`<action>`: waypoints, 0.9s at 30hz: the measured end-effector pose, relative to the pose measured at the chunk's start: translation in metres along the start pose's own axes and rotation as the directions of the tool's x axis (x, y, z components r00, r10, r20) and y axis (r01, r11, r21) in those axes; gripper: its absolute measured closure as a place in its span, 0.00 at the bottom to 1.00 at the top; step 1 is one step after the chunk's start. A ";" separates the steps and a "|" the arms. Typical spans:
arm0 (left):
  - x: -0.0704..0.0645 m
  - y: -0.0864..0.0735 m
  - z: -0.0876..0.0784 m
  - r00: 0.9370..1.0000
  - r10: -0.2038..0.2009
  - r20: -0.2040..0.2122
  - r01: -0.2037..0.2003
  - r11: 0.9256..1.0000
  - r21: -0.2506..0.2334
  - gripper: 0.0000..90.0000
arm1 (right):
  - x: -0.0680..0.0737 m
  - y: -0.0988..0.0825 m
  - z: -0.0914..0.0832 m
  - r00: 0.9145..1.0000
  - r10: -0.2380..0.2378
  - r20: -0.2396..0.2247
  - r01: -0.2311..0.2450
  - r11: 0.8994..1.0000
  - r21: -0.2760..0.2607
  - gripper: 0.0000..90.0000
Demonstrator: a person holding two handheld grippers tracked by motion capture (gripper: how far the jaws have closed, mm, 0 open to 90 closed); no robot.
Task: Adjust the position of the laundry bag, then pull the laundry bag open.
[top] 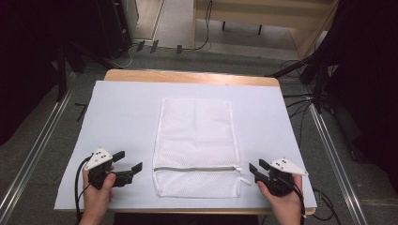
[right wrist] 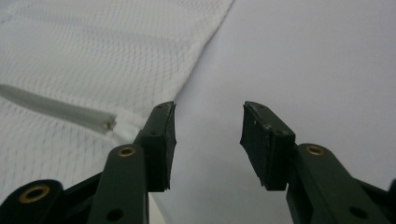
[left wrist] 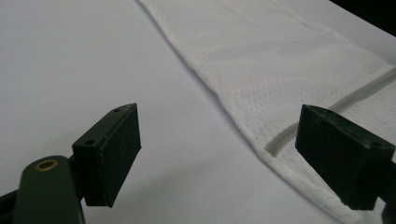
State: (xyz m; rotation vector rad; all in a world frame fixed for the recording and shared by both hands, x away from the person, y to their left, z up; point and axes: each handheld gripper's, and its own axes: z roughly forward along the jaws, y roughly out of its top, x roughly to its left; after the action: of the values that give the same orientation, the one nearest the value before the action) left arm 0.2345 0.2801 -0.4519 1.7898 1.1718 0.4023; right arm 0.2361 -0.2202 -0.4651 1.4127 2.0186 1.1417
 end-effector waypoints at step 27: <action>-0.123 0.015 0.085 0.979 0.055 0.194 -0.076 0.992 0.103 0.57 | 0.016 -0.016 0.007 0.986 0.053 -0.161 -0.039 0.995 0.086 0.54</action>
State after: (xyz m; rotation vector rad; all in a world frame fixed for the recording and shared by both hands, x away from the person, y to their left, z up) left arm 0.2396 0.1301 -0.4585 1.9200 1.0191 0.2016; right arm 0.2258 -0.2058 -0.4800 1.4552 2.1791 1.2429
